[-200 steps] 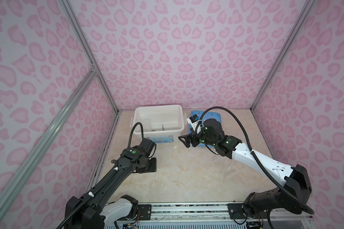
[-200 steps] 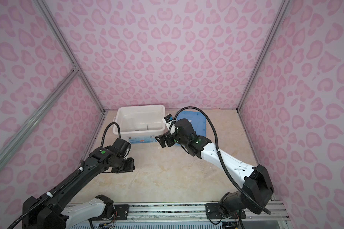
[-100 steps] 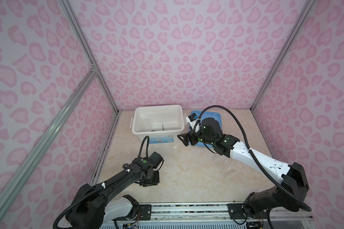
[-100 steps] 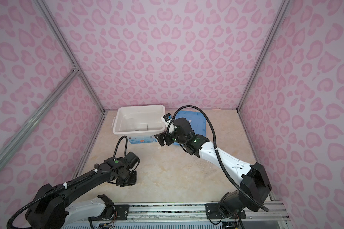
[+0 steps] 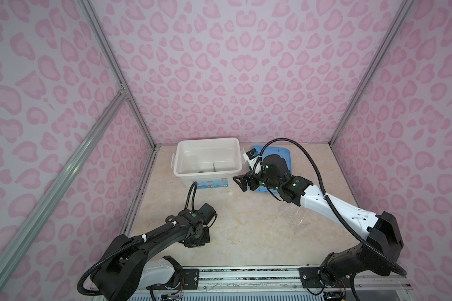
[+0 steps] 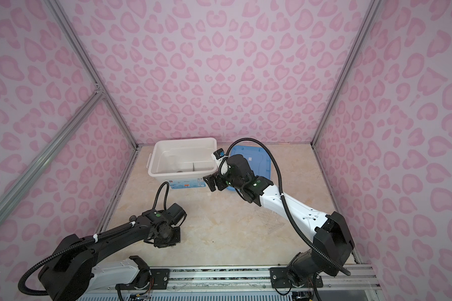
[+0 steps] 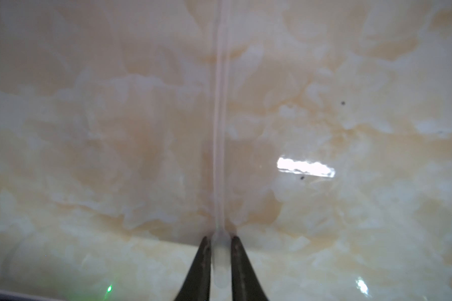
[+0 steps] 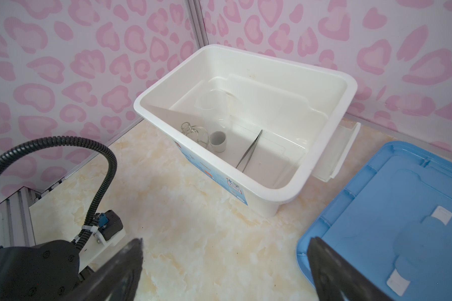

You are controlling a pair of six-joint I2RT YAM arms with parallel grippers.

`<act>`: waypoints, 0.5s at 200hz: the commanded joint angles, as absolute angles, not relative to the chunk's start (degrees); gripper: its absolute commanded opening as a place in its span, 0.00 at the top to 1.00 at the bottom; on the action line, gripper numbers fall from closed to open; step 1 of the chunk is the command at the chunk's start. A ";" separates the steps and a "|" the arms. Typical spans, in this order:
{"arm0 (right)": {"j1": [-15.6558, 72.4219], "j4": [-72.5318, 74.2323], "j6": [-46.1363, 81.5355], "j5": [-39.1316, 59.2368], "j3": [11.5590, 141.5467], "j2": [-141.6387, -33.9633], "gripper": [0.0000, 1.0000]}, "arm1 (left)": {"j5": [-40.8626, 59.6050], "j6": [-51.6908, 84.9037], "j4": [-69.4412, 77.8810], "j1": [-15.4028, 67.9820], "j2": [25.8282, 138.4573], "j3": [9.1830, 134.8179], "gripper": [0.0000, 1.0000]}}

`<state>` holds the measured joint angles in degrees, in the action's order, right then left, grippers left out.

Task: Organize the chemistry lab equipment
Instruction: 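Close the left gripper on the second glass rod, then lift the second glass rod and carry it over the bin with the left gripper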

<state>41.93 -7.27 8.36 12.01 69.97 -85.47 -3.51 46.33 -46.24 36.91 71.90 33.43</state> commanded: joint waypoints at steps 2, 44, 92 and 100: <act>42.01 -7.10 7.75 11.22 69.63 -85.78 0.01 | -4.83 46.18 -46.67 37.23 72.59 34.34 0.83; 41.93 -7.07 7.56 10.47 69.10 -85.06 0.01 | -2.55 45.75 -45.71 37.35 71.82 35.16 0.93; 41.31 -6.47 9.04 8.28 68.15 -83.08 0.01 | -5.45 43.09 -51.89 37.03 67.53 48.38 0.96; 41.13 -6.15 9.51 7.84 67.98 -82.74 0.01 | -5.84 41.83 -52.68 36.54 68.03 51.80 0.96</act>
<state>41.50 -7.55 8.14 10.04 68.69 -83.53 -3.36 44.88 -48.58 37.30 68.01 44.49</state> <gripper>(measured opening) 0.986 0.050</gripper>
